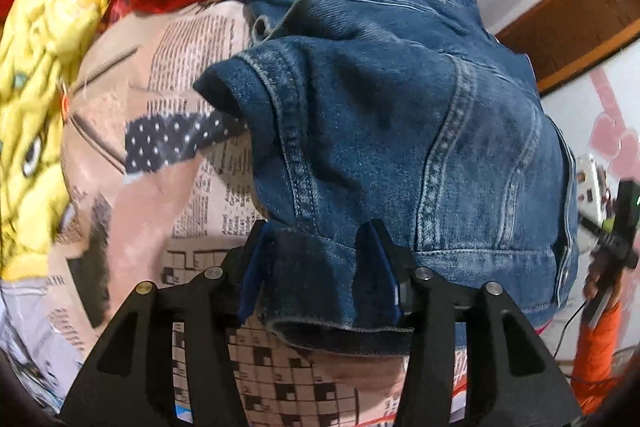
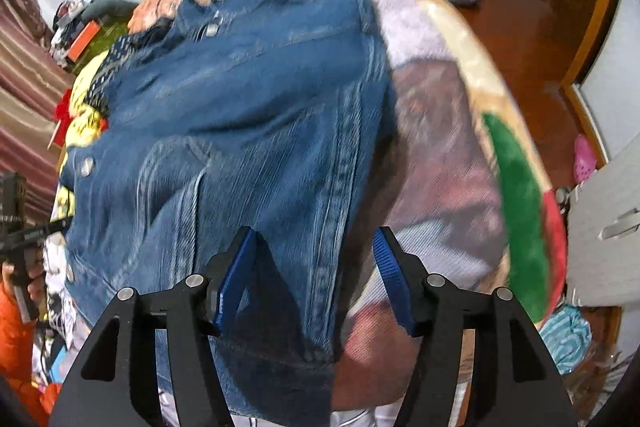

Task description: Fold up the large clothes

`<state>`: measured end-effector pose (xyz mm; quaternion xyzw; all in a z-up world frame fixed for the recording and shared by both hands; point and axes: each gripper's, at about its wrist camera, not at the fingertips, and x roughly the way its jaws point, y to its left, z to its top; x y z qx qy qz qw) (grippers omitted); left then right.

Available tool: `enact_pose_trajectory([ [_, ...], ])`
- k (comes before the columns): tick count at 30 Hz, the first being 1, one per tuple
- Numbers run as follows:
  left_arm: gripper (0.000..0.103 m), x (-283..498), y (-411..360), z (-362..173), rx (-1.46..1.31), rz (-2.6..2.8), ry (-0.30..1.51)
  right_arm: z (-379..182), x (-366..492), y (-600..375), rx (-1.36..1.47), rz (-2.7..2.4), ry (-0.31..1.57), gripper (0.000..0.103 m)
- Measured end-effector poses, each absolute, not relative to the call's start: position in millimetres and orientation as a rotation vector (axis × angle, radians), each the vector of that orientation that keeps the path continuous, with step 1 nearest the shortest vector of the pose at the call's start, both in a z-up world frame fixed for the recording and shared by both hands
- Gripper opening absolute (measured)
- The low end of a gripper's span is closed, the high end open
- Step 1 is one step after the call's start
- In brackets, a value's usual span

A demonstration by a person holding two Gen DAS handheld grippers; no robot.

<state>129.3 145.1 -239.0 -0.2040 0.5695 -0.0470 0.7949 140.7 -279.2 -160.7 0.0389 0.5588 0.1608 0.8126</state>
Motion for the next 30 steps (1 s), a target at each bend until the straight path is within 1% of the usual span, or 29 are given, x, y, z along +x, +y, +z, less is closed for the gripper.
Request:
enact_pose_trajectory([
  [2, 0.051, 128.1, 146.7, -242.0, -0.477, -0.097, 1.221, -167.9, 136.9, -274.2, 0.075, 0.338, 1.198, 0.057],
  [4, 0.051, 126.3, 146.2, -243.6, -0.49, -0.105, 1.223, -166.3, 134.7, -271.1, 0.068, 0.336, 1.172, 0.06],
  [6, 0.051, 126.2, 147.6, -244.3, -0.501, -0.105, 1.223, -165.0, 135.5, -269.6, 0.087, 0.35, 1.166, 0.059],
  [7, 0.051, 124.9, 147.1, -244.2, -0.513, -0.092, 1.22, -164.2, 136.6, -268.3, 0.1, 0.357, 1.156, 0.054],
  [8, 0.047, 123.2, 147.5, -243.2, -0.525, -0.081, 1.215, -164.3, 136.4, -266.1, 0.105, 0.365, 1.15, 0.051],
  [9, 0.043, 121.5, 146.2, -240.9, -0.527, -0.067, 1.21, -164.0, 136.3, -263.3, 0.103, 0.375, 1.145, 0.044],
  [10, 0.029, 120.6, 144.9, -236.1, -0.509, -0.052, 1.202, -161.8, 136.4, -259.1, 0.092, 0.381, 1.135, 0.037],
  [11, 0.022, 121.0, 143.2, -231.7, -0.493, -0.048, 1.197, -160.1, 135.1, -256.3, 0.085, 0.387, 1.125, 0.033],
  [12, 0.02, 120.1, 141.3, -225.3, -0.488, -0.059, 1.183, -158.7, 134.5, -253.3, 0.073, 0.392, 1.117, 0.023],
  [13, 0.018, 118.7, 141.3, -217.6, -0.496, -0.066, 1.161, -157.4, 134.9, -249.7, 0.055, 0.385, 1.109, 0.015],
  [15, 0.015, 118.6, 139.6, -201.1, -0.494, -0.083, 1.123, -151.8, 138.0, -249.0, 0.059, 0.391, 1.085, 0.012],
  [19, 0.014, 118.5, 138.0, -154.3, -0.479, -0.126, 1.0, -128.2, 148.4, -258.6, 0.132, 0.427, 1.034, 0.01],
  [25, 0.014, 146.5, 135.1, -85.2, -0.417, -0.155, 0.82, -77.3, 171.8, -248.5, 0.1, 0.454, 0.89, 0.009],
  [28, 0.014, 170.7, 137.8, -71.6, -0.398, -0.118, 0.769, -65.1, 195.4, -233.4, 0.032, 0.432, 0.838, 0.009],
  [30, 0.014, 193.9, 148.6, -72.6, -0.405, -0.076, 0.759, -67.6, 211.0, -230.0, 0.009, 0.407, 0.831, 0.009],
])
